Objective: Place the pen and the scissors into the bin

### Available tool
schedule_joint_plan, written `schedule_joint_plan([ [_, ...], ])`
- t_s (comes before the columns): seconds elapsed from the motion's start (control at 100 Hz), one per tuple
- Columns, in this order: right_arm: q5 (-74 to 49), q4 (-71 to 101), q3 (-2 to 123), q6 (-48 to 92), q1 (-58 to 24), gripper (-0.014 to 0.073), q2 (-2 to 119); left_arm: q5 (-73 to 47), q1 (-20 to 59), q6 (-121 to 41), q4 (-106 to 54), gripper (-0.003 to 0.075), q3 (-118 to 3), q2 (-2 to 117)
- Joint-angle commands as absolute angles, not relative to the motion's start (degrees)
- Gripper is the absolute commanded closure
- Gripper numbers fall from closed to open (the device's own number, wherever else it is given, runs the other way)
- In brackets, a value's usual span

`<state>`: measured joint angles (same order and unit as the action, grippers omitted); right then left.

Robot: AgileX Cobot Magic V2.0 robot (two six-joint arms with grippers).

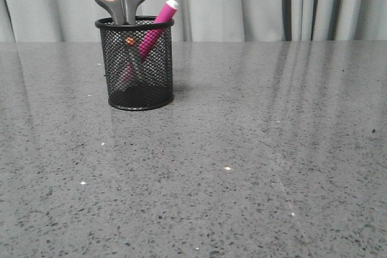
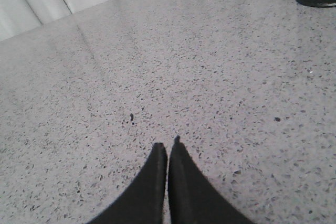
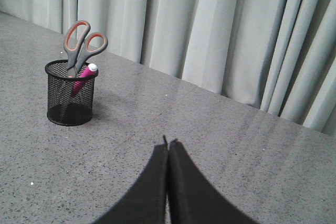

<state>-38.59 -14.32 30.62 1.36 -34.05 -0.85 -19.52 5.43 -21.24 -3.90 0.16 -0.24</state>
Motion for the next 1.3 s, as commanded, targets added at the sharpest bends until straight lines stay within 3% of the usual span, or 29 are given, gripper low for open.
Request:
schedule_joint_plan([
  [0.0,-33.8,-16.2,30.9,1.8,-33.6,0.0641,-1.1,-16.5,5.3,-20.7,-4.0,0.0741,1.4,-1.7],
  [0.27,-29.3,-15.8,20.6,1.8,-25.9,0.0642,-1.1,-16.5,5.3,-20.7,-4.0,0.0741,1.4,-1.7],
  [0.64,7.1,-3.1,-2.0,1.7,-2.6,0.0642,-1.1,-16.5,5.3,-20.7,-4.0,0.0741,1.4,-1.7],
  [0.95,-9.1,-3.3,-1.5,1.7,0.9,0.0642,-1.6,-16.5,5.3,-20.7,-4.0,0.0741,1.4,-1.7],
  [1.29,-17.7,-2.3,-1.5,1.7,0.9,0.0642,-1.6,-16.5,5.3,-20.7,-4.0,0.0741,1.4,-1.7],
])
